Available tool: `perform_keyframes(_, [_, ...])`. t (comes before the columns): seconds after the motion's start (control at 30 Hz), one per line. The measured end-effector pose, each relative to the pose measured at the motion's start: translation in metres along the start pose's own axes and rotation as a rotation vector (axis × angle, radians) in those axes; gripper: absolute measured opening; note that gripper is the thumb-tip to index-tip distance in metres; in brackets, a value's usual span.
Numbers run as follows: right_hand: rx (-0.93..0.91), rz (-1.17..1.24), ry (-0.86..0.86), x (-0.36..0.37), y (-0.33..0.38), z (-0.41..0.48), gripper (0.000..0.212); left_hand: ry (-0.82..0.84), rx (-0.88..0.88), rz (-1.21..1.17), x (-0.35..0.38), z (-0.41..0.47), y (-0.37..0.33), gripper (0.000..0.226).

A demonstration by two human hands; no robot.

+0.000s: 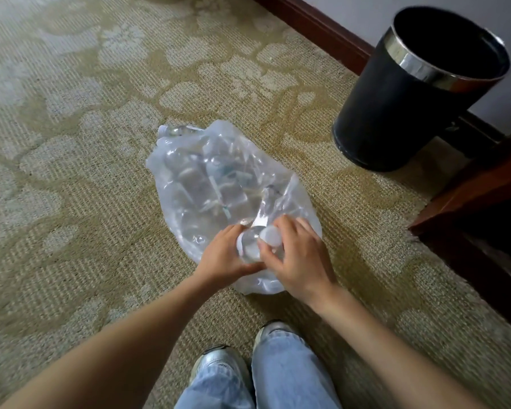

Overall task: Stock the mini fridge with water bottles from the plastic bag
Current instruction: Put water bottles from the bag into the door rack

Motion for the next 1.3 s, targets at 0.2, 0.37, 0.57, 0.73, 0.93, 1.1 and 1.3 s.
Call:
perform_keyframes(0.2, [0.183, 0.378, 0.066, 0.050, 0.004, 0.038, 0.036, -0.094, -0.143, -0.183, 0.008, -0.006, 0.007, 0.039])
perform_keyframes(0.37, [0.461, 0.653, 0.020, 0.070, -0.012, 0.019, 0.058, -0.066, -0.200, -0.244, 0.012, -0.003, 0.013, 0.044])
perform_keyframes(0.57, [0.559, 0.618, 0.012, 0.088, -0.023, -0.001, 0.076, -0.064, -0.234, -0.289, 0.018, -0.005, 0.015, 0.034])
perform_keyframes(0.73, [0.694, 0.739, -0.039, 0.096, -0.036, -0.007, 0.070, -0.075, -0.282, -0.285, 0.021, -0.006, 0.021, 0.044])
perform_keyframes(0.93, [0.960, 1.112, -0.201, 0.087, -0.040, 0.004, 0.072, -0.110, -0.307, -0.285, 0.016, -0.010, 0.018, 0.066])
perform_keyframes(1.1, [0.953, 1.226, -0.244, 0.074, -0.043, 0.014, 0.079, -0.088, -0.322, -0.343, 0.014, -0.014, 0.014, 0.072])
perform_keyframes(1.3, [0.727, 1.497, -0.395, 0.015, -0.028, 0.056, 0.069, 0.325, -0.442, -0.456, -0.005, -0.015, 0.016, 0.030])
Point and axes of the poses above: each hand's wrist, its own z-axis towards the middle knuckle, its own x-axis out of the palm, y = z × x, the point moved 4 cm from there along z, towards the middle knuckle, and after that the axes turned 13 degrees about -x, right-handed, at the moved point
